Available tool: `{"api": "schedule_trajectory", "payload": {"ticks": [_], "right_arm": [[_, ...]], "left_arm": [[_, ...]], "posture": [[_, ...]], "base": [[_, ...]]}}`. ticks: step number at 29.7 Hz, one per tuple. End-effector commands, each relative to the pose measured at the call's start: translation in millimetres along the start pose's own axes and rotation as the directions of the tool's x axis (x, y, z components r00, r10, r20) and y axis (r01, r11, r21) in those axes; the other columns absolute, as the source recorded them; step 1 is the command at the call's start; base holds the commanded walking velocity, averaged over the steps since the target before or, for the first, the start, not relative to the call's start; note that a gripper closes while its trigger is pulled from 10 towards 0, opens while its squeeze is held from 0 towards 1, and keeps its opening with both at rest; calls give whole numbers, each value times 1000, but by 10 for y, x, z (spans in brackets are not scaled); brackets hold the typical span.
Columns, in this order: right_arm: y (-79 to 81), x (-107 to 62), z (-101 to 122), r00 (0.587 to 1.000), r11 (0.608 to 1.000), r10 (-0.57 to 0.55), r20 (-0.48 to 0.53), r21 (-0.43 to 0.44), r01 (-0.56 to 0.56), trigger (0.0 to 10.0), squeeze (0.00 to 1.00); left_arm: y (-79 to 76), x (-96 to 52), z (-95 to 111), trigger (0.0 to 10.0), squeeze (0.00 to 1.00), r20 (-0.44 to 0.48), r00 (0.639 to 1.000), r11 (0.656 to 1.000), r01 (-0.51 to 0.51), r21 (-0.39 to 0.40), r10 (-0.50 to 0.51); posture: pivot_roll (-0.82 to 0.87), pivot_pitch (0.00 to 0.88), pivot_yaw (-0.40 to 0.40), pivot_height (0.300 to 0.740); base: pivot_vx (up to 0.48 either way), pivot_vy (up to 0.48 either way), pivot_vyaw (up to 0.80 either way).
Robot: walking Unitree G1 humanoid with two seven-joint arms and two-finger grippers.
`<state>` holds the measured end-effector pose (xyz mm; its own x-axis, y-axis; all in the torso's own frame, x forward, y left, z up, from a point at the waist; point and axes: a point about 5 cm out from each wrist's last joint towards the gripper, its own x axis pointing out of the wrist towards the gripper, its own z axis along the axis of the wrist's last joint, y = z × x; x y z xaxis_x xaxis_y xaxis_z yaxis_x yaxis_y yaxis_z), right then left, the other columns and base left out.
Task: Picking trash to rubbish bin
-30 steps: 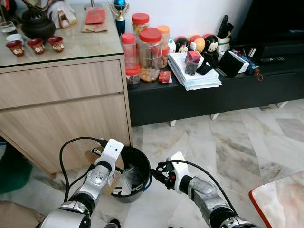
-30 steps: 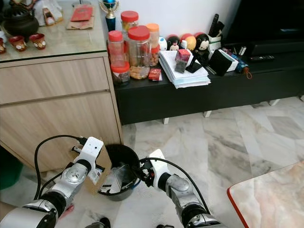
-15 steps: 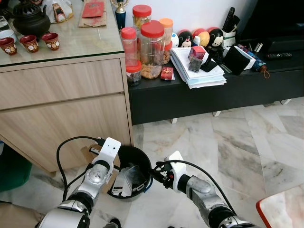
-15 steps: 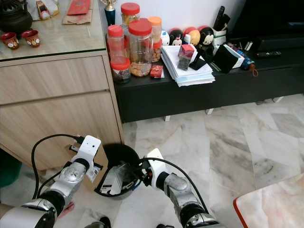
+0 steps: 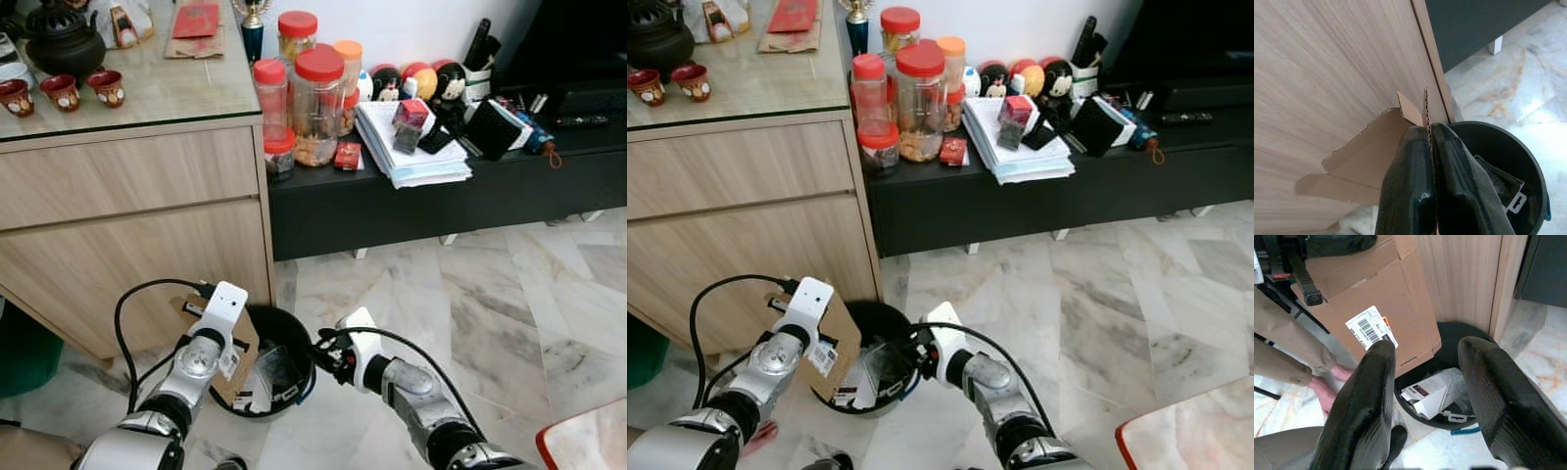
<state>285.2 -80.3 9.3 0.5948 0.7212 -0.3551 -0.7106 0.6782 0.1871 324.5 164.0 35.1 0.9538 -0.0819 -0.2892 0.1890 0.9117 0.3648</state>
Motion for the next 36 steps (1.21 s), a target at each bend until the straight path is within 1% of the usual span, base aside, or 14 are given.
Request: {"api": "schedule_trajectory", "payload": {"ticks": [1,13,20,25,26,27,28,36], "right_arm": [[7,12,38,1000,1000,12,11,-18,-12,10000,0],[24,28,58,1000,999,22,16,-27,-22,10000,0],[22,44,146,998,998,44,46,-47,-42,10000,0],[27,47,159,997,997,51,51,-52,-48,10000,0],[27,44,157,997,997,53,50,-54,-50,10000,0],[27,44,157,997,997,53,50,-54,-50,10000,0],[26,40,153,997,997,53,49,-55,-51,10000,0],[27,21,121,998,997,54,43,-54,-52,10000,0]], "left_arm": [[58,27,58,10000,0,14,1000,1000,-24,-1,24],[63,37,88,10000,0,27,999,1000,-19,6,19],[108,70,183,10000,0,62,998,999,-27,21,25],[153,94,245,10000,0,77,996,999,-38,37,35],[172,103,271,10000,475,85,996,998,-46,44,42],[172,103,271,10000,475,85,996,998,-46,44,42],[183,109,287,10000,1000,89,995,998,-50,46,45],[180,112,296,10000,1000,93,995,998,-48,36,45]], "posture": [[3,132,-58,740],[4,133,-60,740],[-8,137,-67,740],[-11,143,-72,740],[-13,144,-73,740],[-13,144,-73,740],[-13,145,-74,740],[-17,149,-77,740]], "base": [[0,0,0],[0,0,0],[0,0,0],[0,0,0],[0,0,0],[0,0,0],[0,0,0],[0,0,0]]}}
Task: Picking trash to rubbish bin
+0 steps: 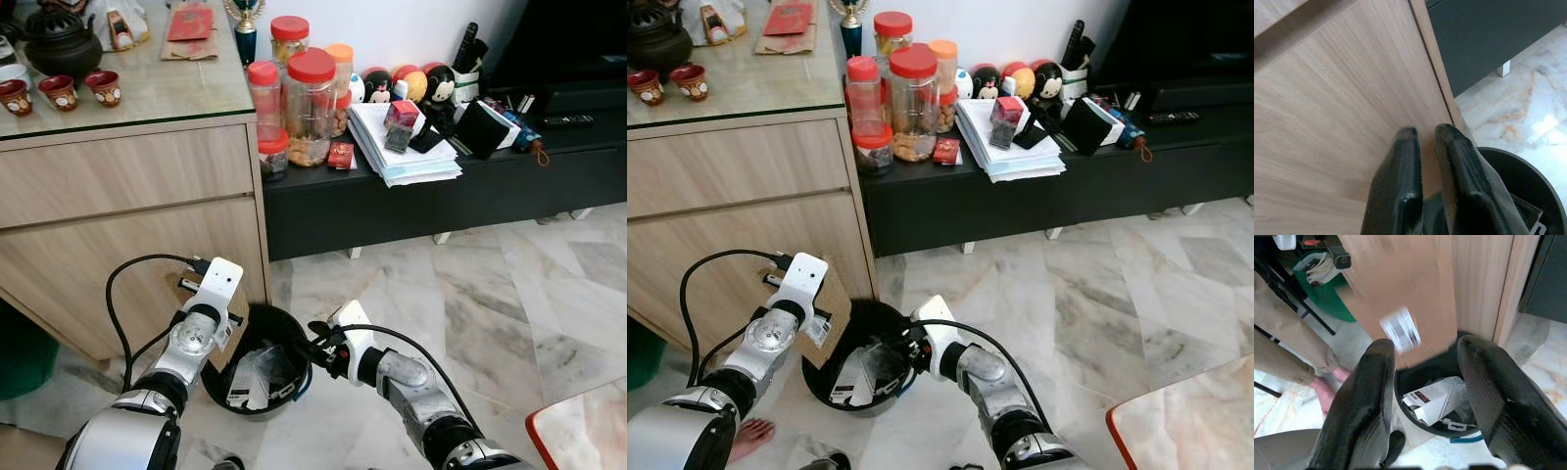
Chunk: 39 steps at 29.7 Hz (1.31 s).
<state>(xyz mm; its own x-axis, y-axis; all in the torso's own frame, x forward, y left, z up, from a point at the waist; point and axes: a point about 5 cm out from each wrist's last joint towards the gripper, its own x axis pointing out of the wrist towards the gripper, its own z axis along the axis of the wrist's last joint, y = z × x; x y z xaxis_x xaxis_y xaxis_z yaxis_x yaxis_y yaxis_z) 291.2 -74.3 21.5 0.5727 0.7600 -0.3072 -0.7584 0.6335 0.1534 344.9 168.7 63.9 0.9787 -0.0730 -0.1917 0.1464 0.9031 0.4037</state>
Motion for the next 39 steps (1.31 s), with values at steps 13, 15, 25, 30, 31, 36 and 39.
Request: {"api": "schedule_trajectory", "payload": {"ticks": [13,15,25,30,31,36,39], "right_arm": [[-69,-118,-249,985,988,-149,-90,35,153,10000,0],[-98,-164,-317,973,978,-201,-118,31,205,10000,0],[-206,-359,-545,911,915,-365,-192,108,389,10000,0],[-247,-646,-881,804,790,-503,-317,209,576,10000,0],[-245,-723,-968,771,750,-530,-353,230,621,10000,0],[-187,-873,-1158,720,698,-553,-419,239,675,10000,0],[-174,-884,-1181,711,690,-556,-431,238,684,10000,0]], "left_arm": [[-137,-112,-217,10000,0,-67,998,1000,21,17,-19],[-174,-152,-294,10000,0,-97,995,1000,27,11,-26],[-340,-350,-654,10000,0,-277,958,997,60,-57,-74],[-373,-631,-1041,10000,0,-440,895,979,-29,-203,-65],[-381,-710,-1133,10000,0,-478,876,972,-52,-230,-66],[-393,-895,-1330,10000,0,-558,827,964,-83,-251,-74],[-390,-914,-1350,10000,0,-568,820,960,-96,-263,-74]], "posture": [[-2,139,-73,740],[2,136,-69,740],[12,115,-52,740],[30,81,-24,740],[32,79,-23,740],[36,59,-7,740],[36,59,-7,740]], "base": [[0,0,0],[0,0,0],[0,0,0],[0,0,0],[0,0,0],[0,0,0],[0,0,0]]}}
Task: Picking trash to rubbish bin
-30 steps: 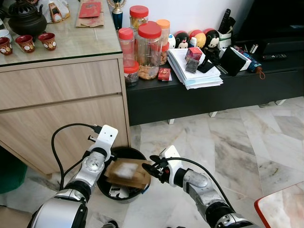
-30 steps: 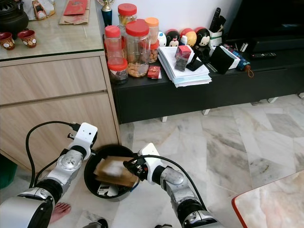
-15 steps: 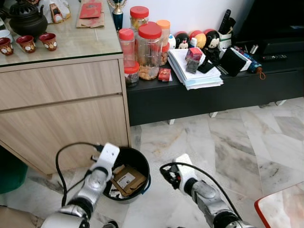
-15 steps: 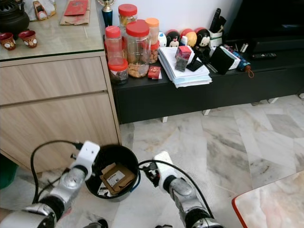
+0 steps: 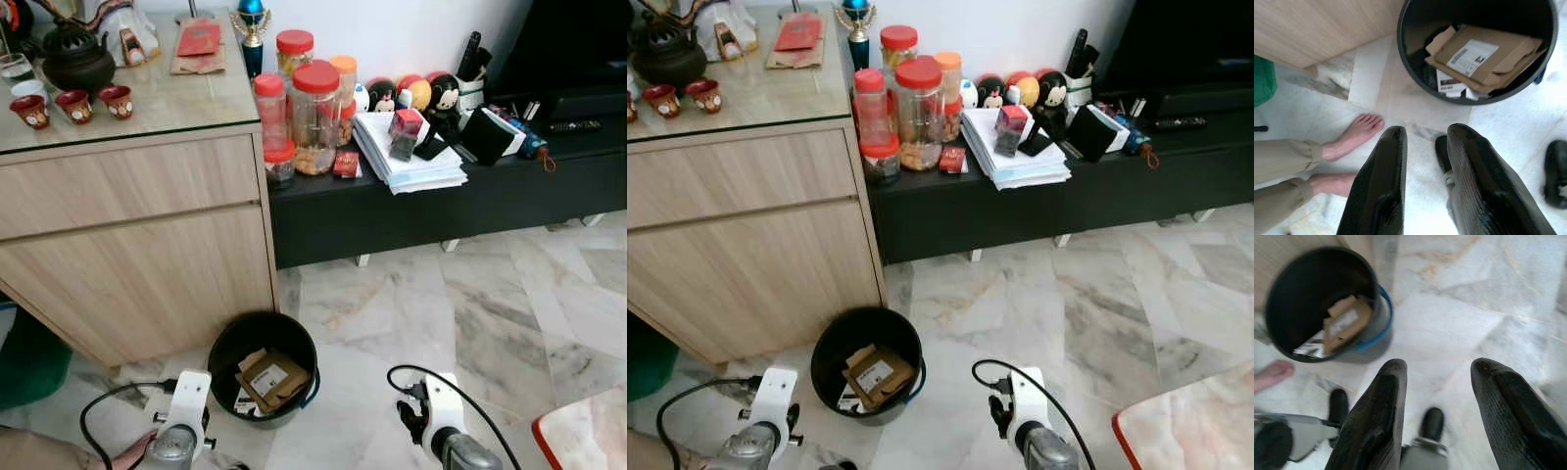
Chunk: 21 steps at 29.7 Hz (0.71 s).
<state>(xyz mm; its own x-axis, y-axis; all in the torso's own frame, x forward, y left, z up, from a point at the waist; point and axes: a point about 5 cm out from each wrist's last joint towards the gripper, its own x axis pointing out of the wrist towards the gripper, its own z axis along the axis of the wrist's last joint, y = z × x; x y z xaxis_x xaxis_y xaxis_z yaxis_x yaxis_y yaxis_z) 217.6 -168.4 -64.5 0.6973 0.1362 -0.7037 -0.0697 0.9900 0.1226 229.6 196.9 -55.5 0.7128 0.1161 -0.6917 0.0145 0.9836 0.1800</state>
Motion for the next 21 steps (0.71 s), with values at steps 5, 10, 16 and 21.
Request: {"api": "schedule_trajectory", "payload": {"ticks": [5,10,16,21], "right_arm": [[-93,-69,-216,994,997,-75,-74,19,77,10000,0],[-111,-96,-292,992,996,-86,-94,18,88,10000,0],[-101,-81,-257,992,995,-94,-87,24,96,10000,0],[-75,-62,-216,993,995,-91,-75,29,93,10000,0]], "left_arm": [[-52,-50,-218,10000,0,-81,996,996,41,79,-34],[-73,-60,-249,10000,0,-89,995,997,39,59,-34],[-78,-50,-216,10000,0,-83,996,997,37,63,-31],[-75,-48,-207,10000,0,-81,996,997,36,66,-30]], "posture": [[29,34,6,740],[26,28,8,740],[27,11,7,740],[25,2,9,740]], "base": [[0,0,0],[0,0,0],[0,0,0],[0,0,0]]}}
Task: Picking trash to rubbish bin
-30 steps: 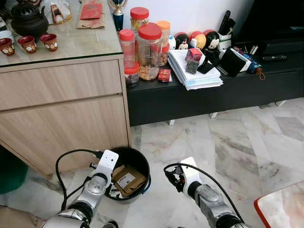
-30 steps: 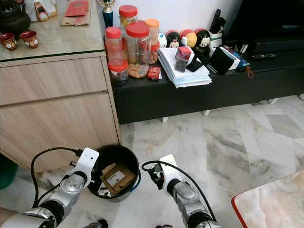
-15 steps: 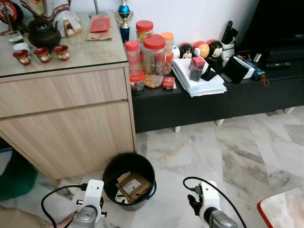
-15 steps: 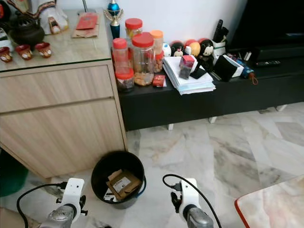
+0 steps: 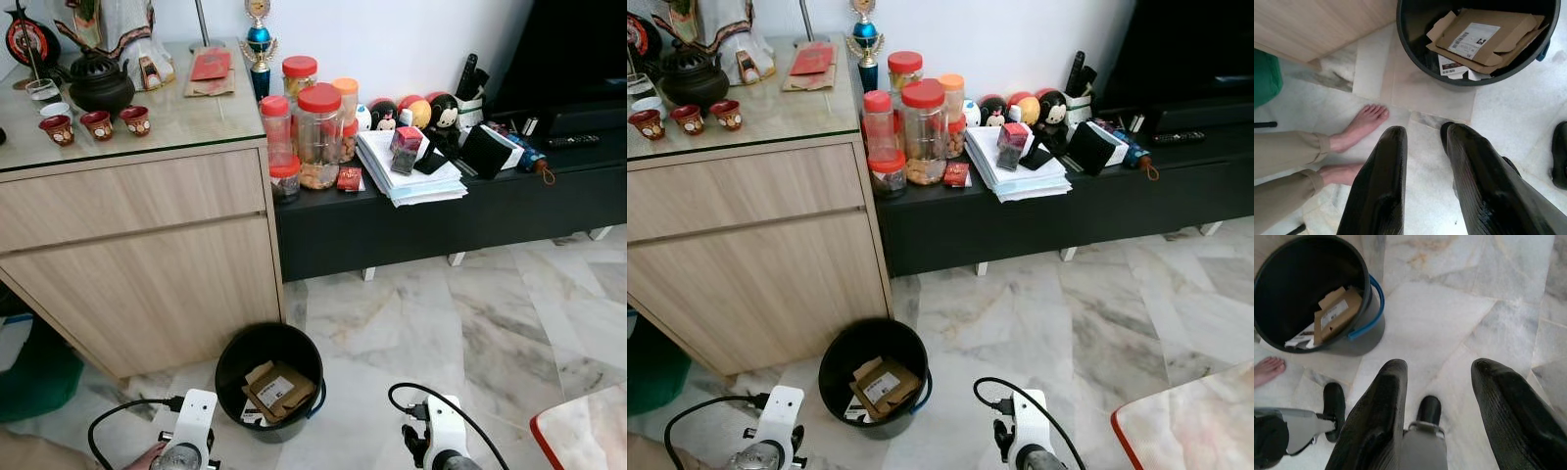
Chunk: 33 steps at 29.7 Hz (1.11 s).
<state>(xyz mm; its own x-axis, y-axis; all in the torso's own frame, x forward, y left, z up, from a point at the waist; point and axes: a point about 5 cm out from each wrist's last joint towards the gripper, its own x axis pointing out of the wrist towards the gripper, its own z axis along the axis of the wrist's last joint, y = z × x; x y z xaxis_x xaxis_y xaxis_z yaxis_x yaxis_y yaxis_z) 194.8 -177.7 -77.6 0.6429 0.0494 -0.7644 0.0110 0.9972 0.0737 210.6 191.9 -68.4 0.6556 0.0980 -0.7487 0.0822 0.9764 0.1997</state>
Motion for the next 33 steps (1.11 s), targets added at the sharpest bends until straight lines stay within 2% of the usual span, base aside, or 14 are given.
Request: {"api": "schedule_trajectory", "payload": {"ticks": [1,6,14,33], "right_arm": [[33,17,45,1000,1000,3,6,8,-3,10000,0],[67,21,34,1000,1000,15,-3,11,-15,10000,0],[75,16,7,1000,1000,13,-10,12,-12,10000,0],[65,12,3,1000,1000,5,-2,27,-5,10000,0]], "left_arm": [[7,6,22,10000,0,1,1000,1000,-2,3,2],[16,8,40,10000,0,9,1000,1000,-8,0,8],[16,10,47,10000,0,10,1000,1000,-8,1,8],[54,22,137,10000,0,46,999,999,-23,-33,25]], "posture": [[25,2,9,740],[28,0,11,740],[21,0,20,740],[32,21,18,740]], "base": [[0,0,0],[0,0,0],[0,0,-579],[0,0,0]]}}
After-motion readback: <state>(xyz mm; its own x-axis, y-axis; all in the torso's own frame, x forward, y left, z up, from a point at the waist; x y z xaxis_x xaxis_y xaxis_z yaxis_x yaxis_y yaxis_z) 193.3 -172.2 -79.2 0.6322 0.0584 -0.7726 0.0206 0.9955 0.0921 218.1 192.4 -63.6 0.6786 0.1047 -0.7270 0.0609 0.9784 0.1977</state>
